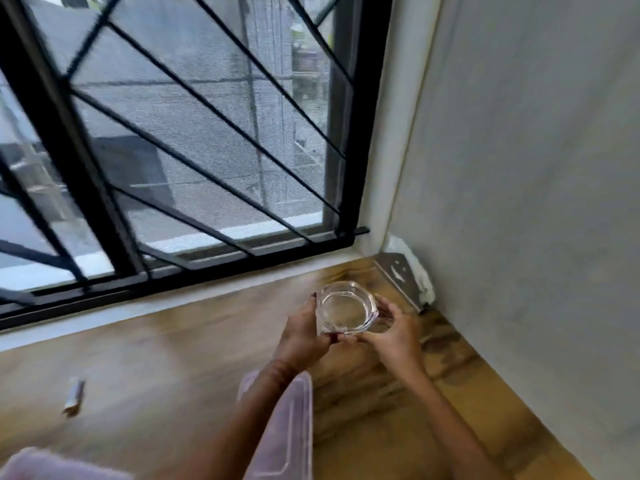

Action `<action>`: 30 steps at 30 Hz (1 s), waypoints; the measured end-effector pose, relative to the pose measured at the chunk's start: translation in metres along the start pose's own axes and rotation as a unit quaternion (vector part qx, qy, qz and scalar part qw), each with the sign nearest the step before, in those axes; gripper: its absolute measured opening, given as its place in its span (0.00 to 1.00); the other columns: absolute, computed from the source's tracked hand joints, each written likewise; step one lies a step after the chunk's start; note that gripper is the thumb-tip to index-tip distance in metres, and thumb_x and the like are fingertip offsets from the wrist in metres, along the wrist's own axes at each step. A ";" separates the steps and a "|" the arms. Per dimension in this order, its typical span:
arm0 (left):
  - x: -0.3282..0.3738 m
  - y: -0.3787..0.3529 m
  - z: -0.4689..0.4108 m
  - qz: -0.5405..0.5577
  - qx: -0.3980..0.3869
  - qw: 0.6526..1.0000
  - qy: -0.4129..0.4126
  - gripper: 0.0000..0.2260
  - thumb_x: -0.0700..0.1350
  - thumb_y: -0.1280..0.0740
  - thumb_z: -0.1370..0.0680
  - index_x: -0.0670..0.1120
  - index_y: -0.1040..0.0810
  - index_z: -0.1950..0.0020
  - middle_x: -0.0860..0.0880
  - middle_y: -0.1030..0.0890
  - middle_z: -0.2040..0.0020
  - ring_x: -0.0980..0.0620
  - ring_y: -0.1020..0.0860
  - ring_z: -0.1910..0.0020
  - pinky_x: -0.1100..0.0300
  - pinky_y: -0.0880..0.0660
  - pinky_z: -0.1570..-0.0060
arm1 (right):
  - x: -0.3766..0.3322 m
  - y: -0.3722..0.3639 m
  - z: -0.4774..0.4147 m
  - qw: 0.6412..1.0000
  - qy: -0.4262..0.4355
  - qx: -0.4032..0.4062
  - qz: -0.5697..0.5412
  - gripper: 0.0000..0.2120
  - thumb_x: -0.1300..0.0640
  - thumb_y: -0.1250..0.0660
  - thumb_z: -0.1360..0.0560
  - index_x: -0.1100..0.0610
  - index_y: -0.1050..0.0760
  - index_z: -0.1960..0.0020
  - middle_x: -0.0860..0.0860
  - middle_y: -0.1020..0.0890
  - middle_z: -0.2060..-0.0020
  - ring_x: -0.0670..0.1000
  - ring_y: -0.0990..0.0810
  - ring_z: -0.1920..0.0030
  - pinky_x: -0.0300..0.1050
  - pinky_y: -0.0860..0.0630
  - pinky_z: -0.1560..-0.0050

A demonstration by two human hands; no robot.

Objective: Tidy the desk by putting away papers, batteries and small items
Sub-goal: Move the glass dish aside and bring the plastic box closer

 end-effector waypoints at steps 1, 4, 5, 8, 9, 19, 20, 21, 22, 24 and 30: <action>0.000 -0.008 -0.011 0.002 -0.007 1.000 0.002 0.32 0.43 0.24 0.33 0.44 0.32 0.33 0.47 0.22 0.39 0.55 0.27 0.43 0.76 0.38 0.53 | 0.005 0.005 -0.008 1.000 -0.005 0.005 0.004 0.38 0.63 0.19 0.45 0.57 0.29 0.37 0.46 0.23 0.51 0.45 0.24 0.49 0.31 0.30 0.50; -0.003 -0.035 -0.043 0.008 -0.018 1.000 0.013 0.30 0.46 0.23 0.35 0.47 0.30 0.36 0.50 0.22 0.42 0.55 0.25 0.44 0.68 0.31 0.49 | 0.026 0.011 -0.036 1.000 -0.027 0.012 -0.004 0.42 0.62 0.18 0.46 0.56 0.31 0.35 0.45 0.24 0.50 0.46 0.24 0.48 0.37 0.26 0.46; -0.006 -0.042 -0.051 0.010 -0.021 0.999 0.021 0.29 0.48 0.23 0.35 0.48 0.29 0.37 0.51 0.22 0.43 0.53 0.24 0.44 0.64 0.28 0.47 | 0.032 0.012 -0.043 0.999 -0.034 0.012 -0.009 0.43 0.62 0.18 0.46 0.55 0.32 0.34 0.44 0.25 0.49 0.46 0.24 0.47 0.39 0.26 0.44; -0.015 -0.057 -0.071 0.004 -0.025 0.999 0.026 0.29 0.48 0.23 0.36 0.49 0.29 0.38 0.51 0.23 0.43 0.53 0.24 0.44 0.61 0.28 0.46 | 0.048 0.010 -0.059 0.999 -0.050 0.013 -0.009 0.45 0.61 0.18 0.45 0.52 0.34 0.33 0.44 0.26 0.47 0.47 0.25 0.43 0.43 0.27 0.39; -0.017 -0.061 -0.077 0.001 -0.027 0.999 0.028 0.29 0.48 0.23 0.36 0.49 0.29 0.38 0.51 0.23 0.43 0.52 0.24 0.45 0.61 0.27 0.47 | 0.053 0.009 -0.063 0.998 -0.053 0.015 -0.005 0.44 0.60 0.18 0.45 0.52 0.34 0.34 0.44 0.26 0.45 0.48 0.26 0.41 0.46 0.27 0.38; -0.027 -0.081 -0.103 -0.025 -0.050 0.998 0.027 0.32 0.51 0.23 0.35 0.48 0.31 0.35 0.49 0.26 0.39 0.51 0.27 0.39 0.69 0.35 0.44 | 0.066 0.003 -0.075 0.997 -0.010 0.063 0.036 0.31 0.69 0.25 0.36 0.55 0.31 0.38 0.50 0.24 0.43 0.49 0.26 0.39 0.43 0.28 0.37; -0.027 -0.081 -0.103 -0.028 -0.053 0.998 0.030 0.33 0.50 0.23 0.35 0.47 0.32 0.34 0.48 0.27 0.37 0.50 0.29 0.36 0.72 0.38 0.44 | 0.067 0.003 -0.075 0.997 -0.008 0.065 0.039 0.30 0.69 0.25 0.36 0.55 0.30 0.38 0.51 0.24 0.42 0.48 0.27 0.39 0.41 0.29 0.37; -0.025 -0.081 -0.104 -0.030 -0.057 0.997 0.032 0.34 0.49 0.24 0.34 0.46 0.33 0.32 0.47 0.28 0.35 0.49 0.32 0.33 0.73 0.41 0.43 | 0.067 0.003 -0.075 0.997 -0.008 0.067 0.041 0.29 0.68 0.25 0.36 0.56 0.30 0.39 0.51 0.24 0.42 0.47 0.27 0.40 0.39 0.30 0.38; -0.025 -0.082 -0.105 -0.032 -0.060 0.997 0.031 0.34 0.49 0.24 0.34 0.46 0.33 0.32 0.46 0.29 0.34 0.49 0.34 0.32 0.73 0.43 0.43 | 0.067 0.002 -0.075 0.997 -0.008 0.070 0.040 0.29 0.68 0.25 0.36 0.55 0.30 0.39 0.51 0.24 0.43 0.46 0.28 0.40 0.37 0.31 0.38; -0.024 -0.082 -0.108 -0.040 -0.060 0.997 0.023 0.33 0.48 0.24 0.33 0.45 0.34 0.31 0.45 0.29 0.33 0.49 0.35 0.31 0.73 0.43 0.42 | 0.067 0.002 -0.075 0.997 -0.007 0.074 0.038 0.28 0.68 0.24 0.36 0.54 0.29 0.41 0.49 0.24 0.44 0.45 0.28 0.40 0.36 0.32 0.39; -0.018 -0.084 -0.101 -0.061 -0.086 0.994 0.038 0.45 0.51 0.26 0.32 0.43 0.49 0.24 0.45 0.43 0.24 0.47 0.48 0.24 0.57 0.48 0.26 | 0.058 0.003 -0.068 0.991 0.015 0.082 0.103 0.27 0.64 0.24 0.35 0.58 0.29 0.38 0.52 0.25 0.37 0.46 0.30 0.36 0.37 0.35 0.34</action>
Point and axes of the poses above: each hand's wrist, its own z-axis away from the middle knuckle, its own y-axis out of the back of the hand, x = y × z, the point moved 5 cm from there along -z, towards the middle knuckle
